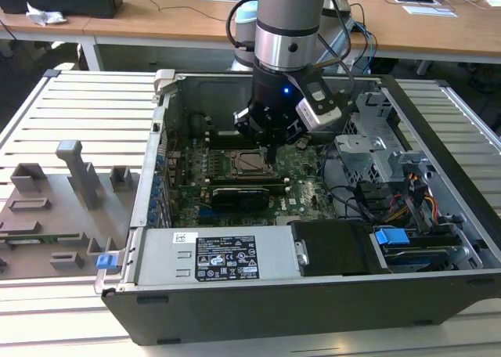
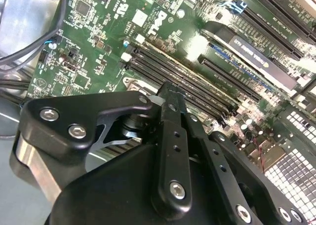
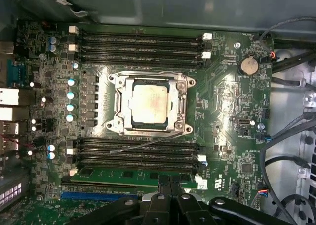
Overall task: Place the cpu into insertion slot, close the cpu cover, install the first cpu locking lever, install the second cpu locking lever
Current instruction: 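Install the second cpu locking lever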
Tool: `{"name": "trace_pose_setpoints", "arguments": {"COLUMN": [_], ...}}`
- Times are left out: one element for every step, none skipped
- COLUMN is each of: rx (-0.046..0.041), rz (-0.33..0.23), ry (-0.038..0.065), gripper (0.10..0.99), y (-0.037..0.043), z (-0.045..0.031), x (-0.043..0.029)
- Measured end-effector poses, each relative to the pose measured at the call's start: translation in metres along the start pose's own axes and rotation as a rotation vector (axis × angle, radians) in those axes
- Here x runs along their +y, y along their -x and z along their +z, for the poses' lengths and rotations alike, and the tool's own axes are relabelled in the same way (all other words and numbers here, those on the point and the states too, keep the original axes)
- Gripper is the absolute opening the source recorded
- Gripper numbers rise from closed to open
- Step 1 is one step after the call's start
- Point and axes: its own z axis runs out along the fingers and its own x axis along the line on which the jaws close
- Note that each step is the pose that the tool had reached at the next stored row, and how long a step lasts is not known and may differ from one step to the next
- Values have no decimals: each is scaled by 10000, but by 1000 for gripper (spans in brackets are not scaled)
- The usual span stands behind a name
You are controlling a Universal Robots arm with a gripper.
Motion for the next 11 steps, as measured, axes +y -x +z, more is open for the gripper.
{"name": "trace_pose_setpoints", "arguments": {"rx": [0, -1, 0, -1, -1, 0, 0, 0, -3, -19, -39], "rz": [0, 0, 1, 0, 0, 1, 1, 1, -1, 6, 12], "ry": [0, 1, 1, 1, 2, 0, 1, 1, 70, 367, 776], "gripper": [106, 106, 106, 106, 106, 106, 106, 106, 106, 106, 106], "y": [0, -1, -1, -2, -2, -3, -4, -4, -4, -4, -4], "z": [4, 16, 27, 40, 50, 80, 117, 158, 167, 169, 169], "x": [-3, -12, -17, -21, -23, -30, -34, -36, -38, -37, -38]}}
